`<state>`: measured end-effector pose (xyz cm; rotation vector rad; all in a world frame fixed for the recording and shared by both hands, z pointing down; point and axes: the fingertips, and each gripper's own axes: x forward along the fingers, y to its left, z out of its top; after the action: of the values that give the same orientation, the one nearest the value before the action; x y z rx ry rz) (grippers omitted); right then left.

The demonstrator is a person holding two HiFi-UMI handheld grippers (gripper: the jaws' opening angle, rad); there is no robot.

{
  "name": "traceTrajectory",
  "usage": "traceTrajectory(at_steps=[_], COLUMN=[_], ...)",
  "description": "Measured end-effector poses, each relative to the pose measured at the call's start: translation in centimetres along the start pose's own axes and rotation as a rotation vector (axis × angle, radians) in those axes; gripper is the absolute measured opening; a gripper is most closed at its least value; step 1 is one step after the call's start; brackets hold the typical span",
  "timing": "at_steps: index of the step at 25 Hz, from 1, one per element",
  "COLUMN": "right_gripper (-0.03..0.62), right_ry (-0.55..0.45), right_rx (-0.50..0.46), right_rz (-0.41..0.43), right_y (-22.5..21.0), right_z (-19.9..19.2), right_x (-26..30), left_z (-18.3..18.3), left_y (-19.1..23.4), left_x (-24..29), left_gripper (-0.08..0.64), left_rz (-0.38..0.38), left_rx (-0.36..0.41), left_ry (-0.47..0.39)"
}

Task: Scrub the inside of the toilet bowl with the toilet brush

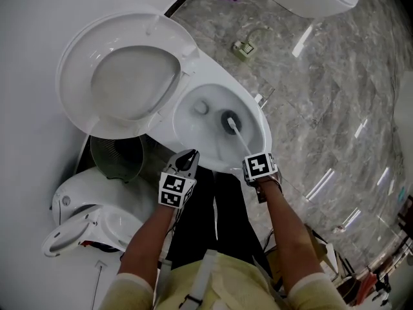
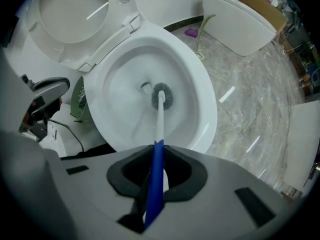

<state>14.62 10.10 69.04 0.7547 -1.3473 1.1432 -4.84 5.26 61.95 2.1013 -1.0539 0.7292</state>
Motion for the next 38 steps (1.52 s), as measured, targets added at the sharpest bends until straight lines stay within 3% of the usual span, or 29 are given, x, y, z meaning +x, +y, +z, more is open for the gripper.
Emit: traceTrajectory(at_steps=[9,16,22,27,31,38], right_gripper=[0.071,0.071,0.071,0.071,0.071,0.071], right_ry=[0.061,0.07,0.138,0.079,0.113,0.035], right_rx=[-0.054,-0.039,-0.114,-0.155,-0.168,-0.212], right_rz=[0.001,0.094,0.148,0.194,0.189,0.213], right_y=[0.9,4.1,6.3,8.6,9.0,11.4], right_z=[-4.0,-4.2,-4.7,-2.0,-1.2,2.8], right_x=[0.3,-0.6,0.0,0.5,0.5,0.7], left_z=[-1.5,-2.4,-2.5,-2.4,-2.3,-1.7], left_y=[-1.2,-2.0,-1.6,-0.3,0.5,1.2], left_x=[-0.4,-0.9,-1.1,-1.2,-1.2,-0.9], left_gripper=[0.032,0.032,0.032,0.032,0.032,0.032], left_rz=[0.002,-0.004,0.002,0.024,0.04,0.042], left_rx=[-0.015,-0.031,-0.039,-0.051,-0.07,-0.089], left_ry=[0.009,0.012,0.009,0.004,0.002,-0.008])
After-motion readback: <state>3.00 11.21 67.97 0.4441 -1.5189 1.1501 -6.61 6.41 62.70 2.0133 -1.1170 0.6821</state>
